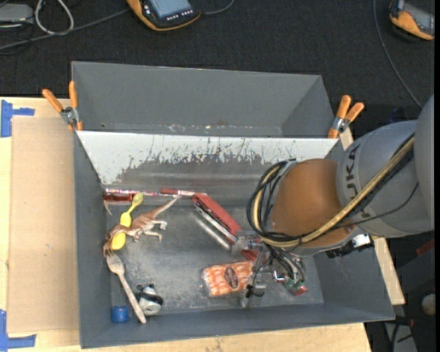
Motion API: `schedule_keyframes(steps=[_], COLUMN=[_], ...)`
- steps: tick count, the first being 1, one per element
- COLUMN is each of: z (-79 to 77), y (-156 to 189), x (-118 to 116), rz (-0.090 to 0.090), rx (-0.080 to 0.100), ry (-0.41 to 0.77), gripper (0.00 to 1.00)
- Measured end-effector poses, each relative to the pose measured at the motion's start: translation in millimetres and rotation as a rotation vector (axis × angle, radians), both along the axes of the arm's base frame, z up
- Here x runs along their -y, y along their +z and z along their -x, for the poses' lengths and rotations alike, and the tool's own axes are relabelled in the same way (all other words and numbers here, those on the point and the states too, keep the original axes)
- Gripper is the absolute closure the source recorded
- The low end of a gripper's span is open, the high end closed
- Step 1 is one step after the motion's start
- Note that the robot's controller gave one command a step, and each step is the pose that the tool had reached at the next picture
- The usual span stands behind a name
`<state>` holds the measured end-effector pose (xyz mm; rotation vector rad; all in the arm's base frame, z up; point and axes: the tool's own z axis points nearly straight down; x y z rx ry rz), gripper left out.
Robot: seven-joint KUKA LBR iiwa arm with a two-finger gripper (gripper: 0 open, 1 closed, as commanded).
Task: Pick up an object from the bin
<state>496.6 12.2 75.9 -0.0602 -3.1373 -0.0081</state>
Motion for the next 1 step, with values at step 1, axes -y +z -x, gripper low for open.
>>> schedule_keyframes(steps=[1], z=[16.9], y=[-6.5], x=[-29.7], rz=[-0.003], rx=[-0.009], ry=[-0.245], gripper=[1.00])
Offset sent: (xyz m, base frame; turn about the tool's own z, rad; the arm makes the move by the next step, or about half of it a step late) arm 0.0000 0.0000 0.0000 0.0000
